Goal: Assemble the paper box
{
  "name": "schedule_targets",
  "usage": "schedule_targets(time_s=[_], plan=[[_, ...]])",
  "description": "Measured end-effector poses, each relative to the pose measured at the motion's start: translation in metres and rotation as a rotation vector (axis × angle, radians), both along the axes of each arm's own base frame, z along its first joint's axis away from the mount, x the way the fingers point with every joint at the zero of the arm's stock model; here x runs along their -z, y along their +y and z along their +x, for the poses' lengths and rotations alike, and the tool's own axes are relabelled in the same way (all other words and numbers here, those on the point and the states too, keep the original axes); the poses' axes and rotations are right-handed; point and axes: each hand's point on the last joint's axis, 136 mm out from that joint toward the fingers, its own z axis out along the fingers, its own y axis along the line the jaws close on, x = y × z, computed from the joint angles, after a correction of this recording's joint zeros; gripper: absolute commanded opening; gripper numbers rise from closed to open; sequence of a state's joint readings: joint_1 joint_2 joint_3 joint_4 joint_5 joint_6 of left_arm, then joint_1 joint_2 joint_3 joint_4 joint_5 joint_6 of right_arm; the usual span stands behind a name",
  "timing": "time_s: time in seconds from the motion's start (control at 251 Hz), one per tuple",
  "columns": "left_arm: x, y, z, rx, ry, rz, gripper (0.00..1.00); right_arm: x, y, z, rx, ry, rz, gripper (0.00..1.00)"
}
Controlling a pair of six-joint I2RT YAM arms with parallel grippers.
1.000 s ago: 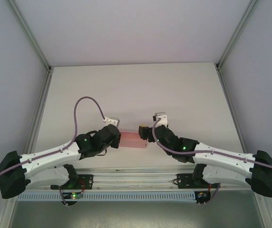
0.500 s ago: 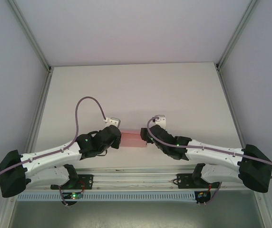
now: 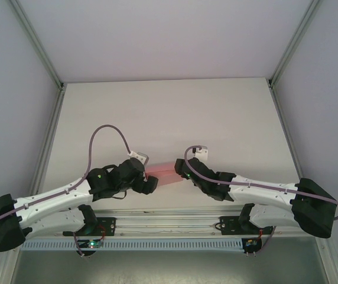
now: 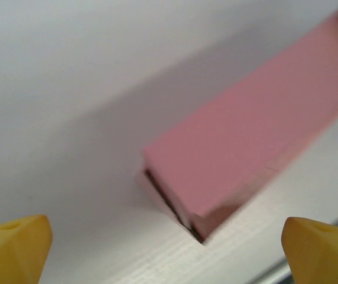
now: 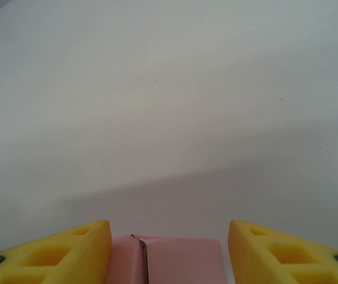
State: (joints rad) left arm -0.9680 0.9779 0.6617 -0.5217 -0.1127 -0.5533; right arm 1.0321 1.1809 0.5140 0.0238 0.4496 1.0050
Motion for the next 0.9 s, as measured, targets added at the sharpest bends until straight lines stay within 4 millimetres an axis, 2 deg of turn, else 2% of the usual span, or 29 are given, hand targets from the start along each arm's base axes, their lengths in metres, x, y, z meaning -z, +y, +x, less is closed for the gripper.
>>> schedule_targets(time_s=[0.16,0.287,0.351,0.455,0.519,0.67,0.782,0.898], plan=[[-0.021,-0.008,-0.005,0.012,0.010,-0.088,1.00,0.001,0.002,-0.001,0.003,0.002,0.031,0.50],[-0.027,-0.001,0.004,-0.110,0.026,-0.136,1.00,0.001,0.003,-0.002,-0.001,-0.007,0.052,0.48],[-0.026,0.005,0.015,-0.190,0.044,-0.179,1.00,0.001,0.003,-0.003,-0.003,-0.013,0.066,0.48],[-0.017,0.015,0.031,-0.303,0.085,-0.256,1.00,0.001,0.004,-0.002,-0.007,-0.021,0.076,0.47],[-0.008,0.020,0.035,-0.344,0.111,-0.286,0.96,0.000,0.005,-0.002,-0.007,-0.022,0.079,0.47],[0.009,0.016,0.028,-0.331,0.166,-0.317,0.92,0.001,0.005,-0.002,-0.008,-0.022,0.078,0.47],[0.013,0.013,0.026,-0.314,0.156,-0.362,0.89,0.001,0.005,-0.002,-0.007,-0.023,0.080,0.46],[0.021,0.009,0.024,-0.302,0.143,-0.435,0.71,0.003,0.005,-0.003,-0.017,-0.031,0.090,0.44]])
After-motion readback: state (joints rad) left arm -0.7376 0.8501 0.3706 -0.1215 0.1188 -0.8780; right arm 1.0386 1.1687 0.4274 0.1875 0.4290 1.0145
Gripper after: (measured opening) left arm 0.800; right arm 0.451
